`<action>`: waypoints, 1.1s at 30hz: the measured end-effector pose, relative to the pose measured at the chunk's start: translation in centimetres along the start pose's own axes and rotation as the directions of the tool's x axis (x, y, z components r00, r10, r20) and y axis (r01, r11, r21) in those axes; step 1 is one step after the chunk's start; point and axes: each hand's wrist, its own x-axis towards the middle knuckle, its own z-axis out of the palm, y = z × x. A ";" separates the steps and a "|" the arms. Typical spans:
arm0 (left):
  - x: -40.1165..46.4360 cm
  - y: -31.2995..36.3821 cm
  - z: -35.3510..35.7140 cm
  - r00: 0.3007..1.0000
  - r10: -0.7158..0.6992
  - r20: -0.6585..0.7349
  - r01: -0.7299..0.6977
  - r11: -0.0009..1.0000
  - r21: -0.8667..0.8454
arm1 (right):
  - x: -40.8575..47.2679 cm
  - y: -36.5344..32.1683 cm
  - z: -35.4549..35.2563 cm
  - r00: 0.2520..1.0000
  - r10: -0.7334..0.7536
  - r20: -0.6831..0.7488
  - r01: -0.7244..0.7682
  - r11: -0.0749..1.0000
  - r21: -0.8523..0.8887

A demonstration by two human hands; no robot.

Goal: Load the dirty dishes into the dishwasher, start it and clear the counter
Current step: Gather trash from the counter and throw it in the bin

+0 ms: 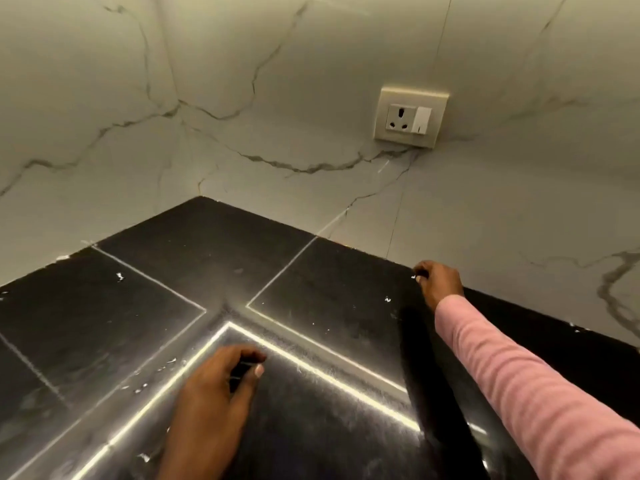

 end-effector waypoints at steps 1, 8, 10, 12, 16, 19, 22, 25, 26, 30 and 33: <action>1.5 -0.1 1.0 1.000 0.011 0.002 -0.011 1.000 0.020 | 1.4 0.6 1.2 1.000 0.018 0.008 -0.017 1.000 -0.023; 11.9 0.8 9.0 0.990 0.073 0.122 -0.088 0.989 0.119 | 6.1 2.4 5.3 0.997 0.008 0.082 0.009 0.979 -0.203; 13.2 0.7 10.2 0.988 0.077 0.135 -0.095 0.987 0.131 | 4.7 1.5 5.7 0.990 -0.066 0.127 0.093 0.971 -0.219; 14.2 0.4 11.1 0.988 0.056 0.141 -0.076 0.987 0.143 | 1.8 0.5 6.1 0.966 -0.170 0.196 0.205 0.963 -0.173; 15.0 -1.2 11.1 0.991 -0.010 0.130 -0.012 0.986 0.169 | -4.1 0.2 6.7 0.930 -0.291 0.223 0.307 0.951 -0.038; 15.2 -3.1 9.0 0.995 -0.061 0.080 0.046 0.982 0.183 | -6.1 0.1 6.4 0.886 -0.423 0.190 0.453 0.877 -0.159; 15.1 -5.6 5.7 0.987 -0.158 -0.025 0.160 0.965 0.209 | -6.9 -1.0 6.1 0.844 -0.481 0.238 0.522 0.838 -0.159; 14.8 -7.7 2.3 0.966 -0.214 -0.144 0.240 0.951 0.196 | -7.5 -3.0 5.6 0.858 -0.446 0.256 0.429 0.895 0.121; 14.8 -8.6 0.6 0.952 -0.223 -0.209 0.264 0.945 0.194 | -7.7 -4.5 5.9 0.876 -0.389 0.284 0.332 0.915 0.229; 16.2 -12.3 -6.4 0.867 -0.243 -0.434 0.362 0.906 0.217 | -10.7 -11.1 7.6 0.827 -0.330 0.456 0.049 0.850 0.525; 18.7 -15.5 -10.6 0.826 -0.232 -0.513 0.402 0.881 0.249 | -13.3 -15.3 8.8 0.778 -0.355 0.519 -0.031 0.803 0.596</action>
